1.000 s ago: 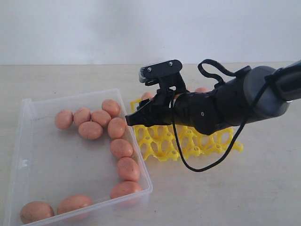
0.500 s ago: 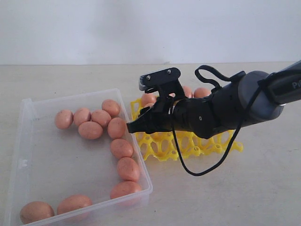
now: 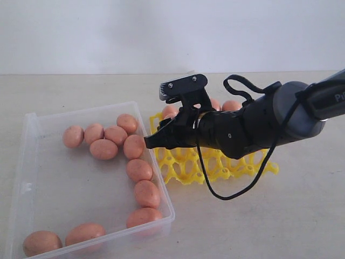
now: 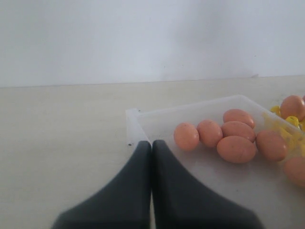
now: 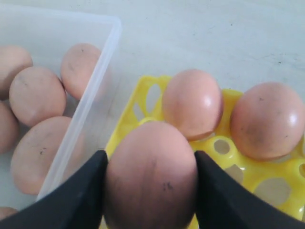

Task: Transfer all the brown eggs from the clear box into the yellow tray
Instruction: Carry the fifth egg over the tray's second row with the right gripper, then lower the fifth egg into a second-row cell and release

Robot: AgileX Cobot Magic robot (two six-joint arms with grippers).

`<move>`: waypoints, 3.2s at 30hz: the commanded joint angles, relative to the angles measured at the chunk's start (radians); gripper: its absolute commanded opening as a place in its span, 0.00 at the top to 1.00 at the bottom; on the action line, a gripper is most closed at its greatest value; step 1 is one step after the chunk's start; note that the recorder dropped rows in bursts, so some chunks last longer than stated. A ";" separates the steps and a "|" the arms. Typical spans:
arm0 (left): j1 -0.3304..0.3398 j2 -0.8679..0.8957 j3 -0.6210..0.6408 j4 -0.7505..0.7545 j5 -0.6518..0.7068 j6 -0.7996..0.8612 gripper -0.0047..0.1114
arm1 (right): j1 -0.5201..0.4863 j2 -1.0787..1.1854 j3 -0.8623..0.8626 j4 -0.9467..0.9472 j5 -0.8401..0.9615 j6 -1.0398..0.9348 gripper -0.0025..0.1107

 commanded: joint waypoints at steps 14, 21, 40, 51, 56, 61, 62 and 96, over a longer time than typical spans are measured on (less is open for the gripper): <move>-0.004 -0.003 -0.003 -0.005 -0.001 0.001 1.00 | 0.000 -0.001 -0.052 -0.005 0.025 0.114 0.98; -0.004 -0.003 -0.003 -0.005 -0.001 0.001 1.00 | 0.000 -0.001 -0.052 -0.005 0.070 0.162 0.98; -0.004 -0.003 -0.003 -0.005 -0.001 0.001 1.00 | -0.023 -0.001 -0.052 -0.058 -0.009 0.023 0.98; -0.004 -0.003 -0.003 -0.005 -0.001 0.001 1.00 | -0.021 -0.001 -0.052 -0.058 0.076 0.087 0.98; -0.004 -0.003 -0.003 -0.005 -0.001 0.001 1.00 | -0.021 -0.001 -0.052 -0.058 0.030 0.082 0.98; -0.004 -0.003 -0.003 -0.005 -0.001 0.001 1.00 | -0.021 -0.001 -0.052 -0.108 -0.137 0.032 0.98; -0.004 -0.003 -0.003 -0.005 -0.001 0.001 1.00 | -0.021 -0.001 -0.052 -0.127 -0.142 0.022 0.98; -0.004 -0.003 -0.003 -0.005 -0.001 0.001 1.00 | -0.019 0.045 0.139 -0.059 -0.601 0.209 0.98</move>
